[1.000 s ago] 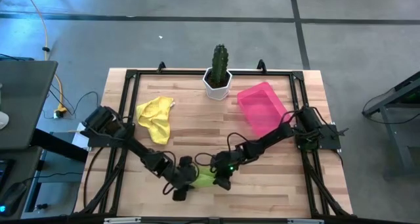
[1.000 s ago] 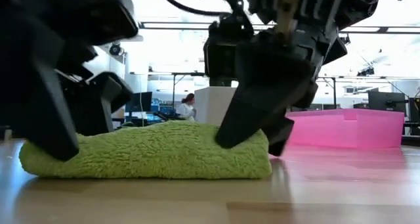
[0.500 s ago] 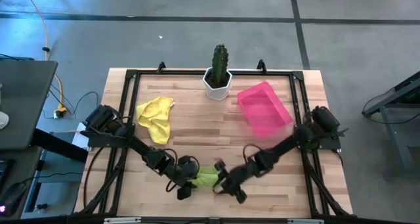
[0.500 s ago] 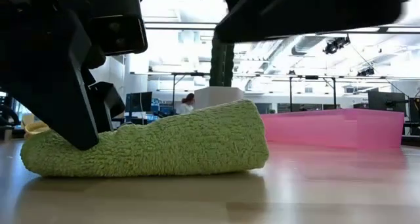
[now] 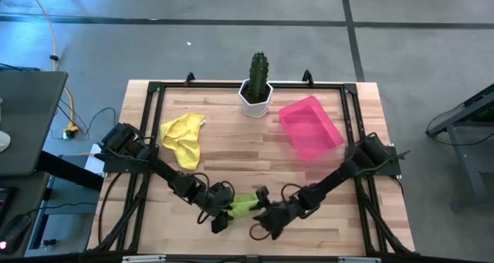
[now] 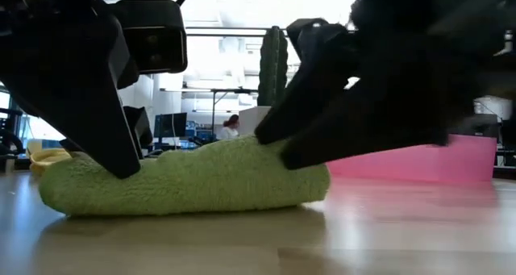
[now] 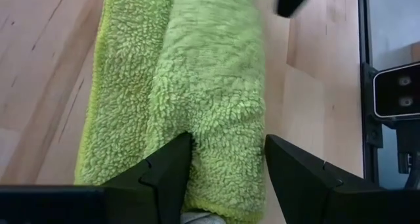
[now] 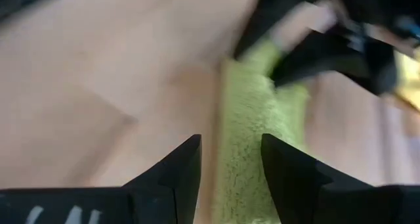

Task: Roll microfiber towels into tight, uniform cylinder then place into a basket
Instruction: Roll the green towel

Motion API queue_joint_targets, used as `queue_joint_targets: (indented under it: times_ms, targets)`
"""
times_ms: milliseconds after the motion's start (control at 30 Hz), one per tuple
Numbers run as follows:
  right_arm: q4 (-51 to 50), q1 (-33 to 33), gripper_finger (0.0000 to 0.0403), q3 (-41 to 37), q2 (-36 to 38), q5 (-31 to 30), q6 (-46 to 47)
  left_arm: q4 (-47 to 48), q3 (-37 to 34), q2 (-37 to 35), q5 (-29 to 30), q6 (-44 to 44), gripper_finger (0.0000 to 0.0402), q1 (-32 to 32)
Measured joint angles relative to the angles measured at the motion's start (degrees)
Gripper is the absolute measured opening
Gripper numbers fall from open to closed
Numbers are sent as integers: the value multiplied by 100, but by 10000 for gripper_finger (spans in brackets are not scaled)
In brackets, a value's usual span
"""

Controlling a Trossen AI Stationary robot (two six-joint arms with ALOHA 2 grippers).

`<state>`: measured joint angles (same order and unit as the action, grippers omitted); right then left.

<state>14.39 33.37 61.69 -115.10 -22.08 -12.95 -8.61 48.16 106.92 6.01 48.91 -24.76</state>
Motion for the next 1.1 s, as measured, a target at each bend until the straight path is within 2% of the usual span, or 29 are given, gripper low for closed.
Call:
queue_joint_targets:
  times_ms: [133, 300, 400, 600, 767, 933, 1100]
  targets:
    - [5, -87, 152, 0, -14, -247, 1, -18, 0, 1, -53, 0, 188, 3]
    - [-106, -281, 158, 4, -14, 384, 591, -21, 0, 1, -60, 0, 188, 3]
    - [-322, -392, 179, 6, -16, 549, 967, -25, 0, 1, -60, 1, 188, 3]
    - [-521, -461, 232, 7, -15, 684, 1031, -128, 0, 10, -89, 2, 188, 3]
    - [-740, -461, 246, 13, -16, 854, 1396, -397, -7, 2, -139, -30, 188, 4]
    - [-991, -461, 214, 25, -11, 763, 1805, -678, -15, 21, -367, -37, 188, 12]
    - [-1116, -471, 132, 31, 1, 715, 2256, -709, -13, 21, -383, 0, 188, 10]
